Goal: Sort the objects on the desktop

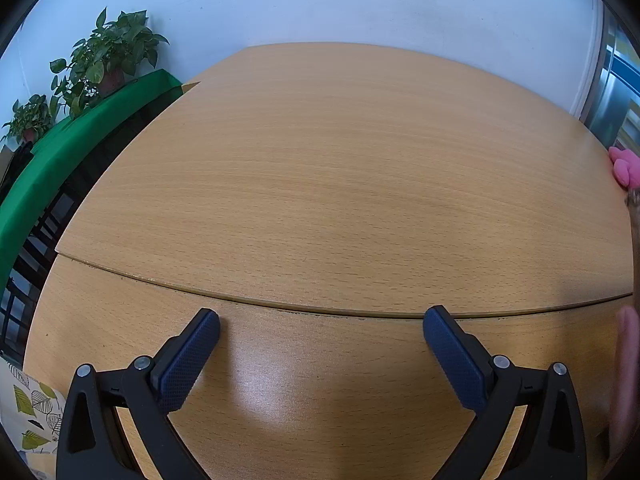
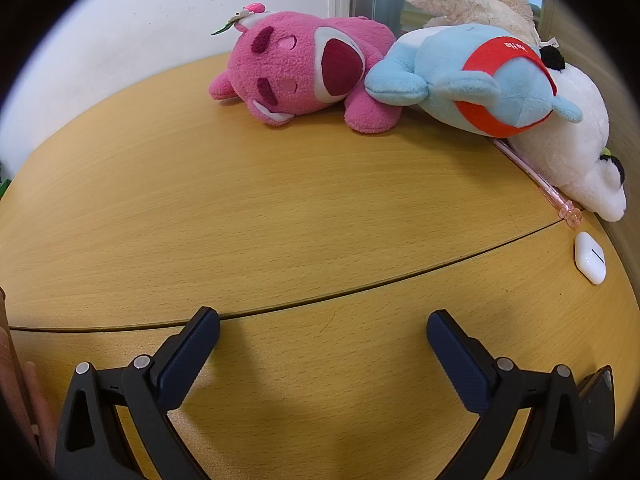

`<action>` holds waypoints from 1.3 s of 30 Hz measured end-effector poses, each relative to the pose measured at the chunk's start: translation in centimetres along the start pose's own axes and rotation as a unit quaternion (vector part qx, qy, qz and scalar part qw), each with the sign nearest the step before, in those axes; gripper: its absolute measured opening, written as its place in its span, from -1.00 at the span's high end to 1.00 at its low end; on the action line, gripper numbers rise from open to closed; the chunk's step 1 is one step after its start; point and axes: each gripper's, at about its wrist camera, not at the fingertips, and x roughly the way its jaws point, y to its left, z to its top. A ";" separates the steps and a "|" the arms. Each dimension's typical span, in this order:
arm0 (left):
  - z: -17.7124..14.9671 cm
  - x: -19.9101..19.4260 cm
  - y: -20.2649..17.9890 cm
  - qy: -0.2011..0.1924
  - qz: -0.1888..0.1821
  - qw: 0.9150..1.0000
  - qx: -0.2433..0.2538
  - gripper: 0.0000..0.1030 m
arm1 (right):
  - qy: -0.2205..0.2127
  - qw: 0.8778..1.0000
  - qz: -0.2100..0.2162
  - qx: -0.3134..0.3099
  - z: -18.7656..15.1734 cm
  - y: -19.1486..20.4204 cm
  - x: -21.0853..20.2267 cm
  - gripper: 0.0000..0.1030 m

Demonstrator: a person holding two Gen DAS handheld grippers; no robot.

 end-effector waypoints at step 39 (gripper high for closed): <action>0.1 0.1 0.3 0.000 0.002 1.000 -0.003 -1.00 | 0.000 1.000 0.000 0.001 -0.1 0.0 0.0 -1.00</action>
